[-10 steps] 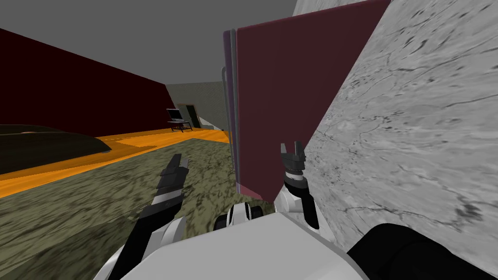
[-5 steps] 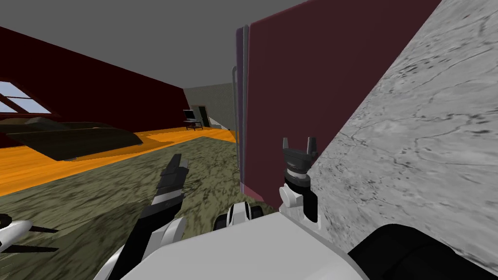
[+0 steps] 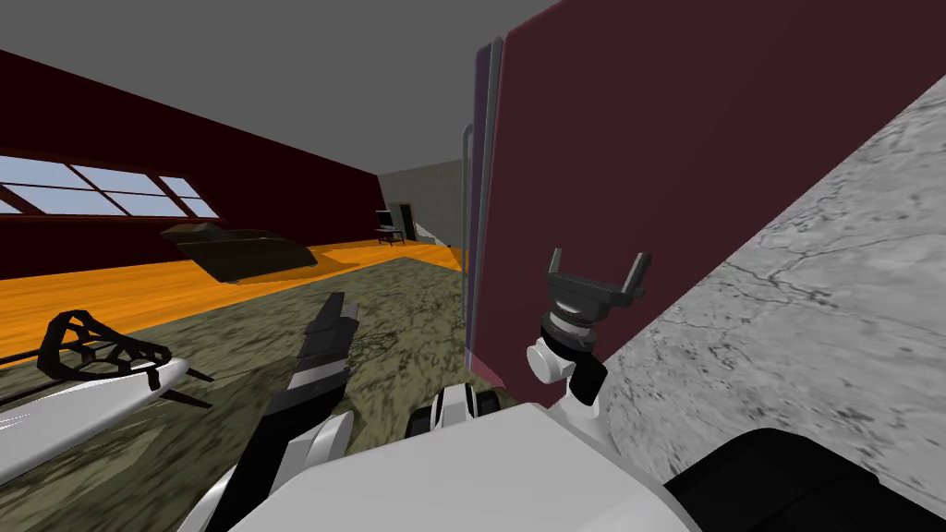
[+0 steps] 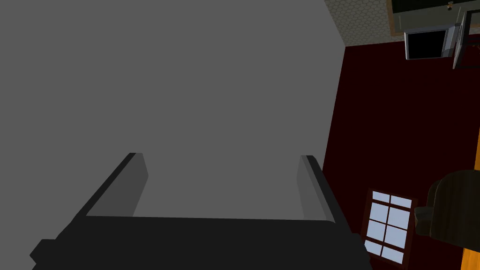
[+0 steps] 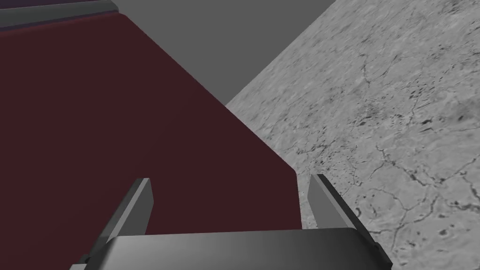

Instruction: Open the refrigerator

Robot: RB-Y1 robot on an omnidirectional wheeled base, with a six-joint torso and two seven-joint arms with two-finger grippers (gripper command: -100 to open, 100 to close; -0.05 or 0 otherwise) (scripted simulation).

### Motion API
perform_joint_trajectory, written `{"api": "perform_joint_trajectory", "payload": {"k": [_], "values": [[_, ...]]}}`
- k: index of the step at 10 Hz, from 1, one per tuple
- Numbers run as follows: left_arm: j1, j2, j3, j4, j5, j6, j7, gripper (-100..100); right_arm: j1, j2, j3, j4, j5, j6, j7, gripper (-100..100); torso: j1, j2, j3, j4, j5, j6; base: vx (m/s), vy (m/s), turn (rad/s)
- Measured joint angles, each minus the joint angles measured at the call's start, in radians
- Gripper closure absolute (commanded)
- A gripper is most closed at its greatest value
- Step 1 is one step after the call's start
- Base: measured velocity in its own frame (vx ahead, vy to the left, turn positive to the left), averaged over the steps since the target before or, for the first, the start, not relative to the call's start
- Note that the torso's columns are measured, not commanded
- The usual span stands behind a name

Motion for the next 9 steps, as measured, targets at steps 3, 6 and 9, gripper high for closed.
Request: {"api": "perform_joint_trajectory", "payload": {"k": [3, 6, 9], "values": [[0.0, 0.0, 0.0, 0.0, 0.0, 0.0, 0.0, 0, -0.069, -0.011, 0.005, 0.002, -0.082, -0.054, -0.04, -100, 0.0, -0.001, -0.001, 0.0, 0.0, 0.0, 0.035, 0.007, 0.244], [0.0, 0.0, 0.0, 0.0, 0.0, 0.0, 0.0, 0, -0.137, -0.018, 0.014, -0.002, -0.167, -0.109, -0.08, -100, -0.001, -0.001, -0.001, 0.0, 0.0, 0.0, 0.04, -0.004, 0.268], [0.0, 0.0, 0.0, 0.0, 0.0, 0.0, 0.0, 0, -0.191, -0.021, 0.025, -0.001, -0.239, -0.159, -0.11, -100, 0.0, 0.0, 0.0, 0.0, 0.0, 0.001, 0.035, 0.005, 0.228]]}}
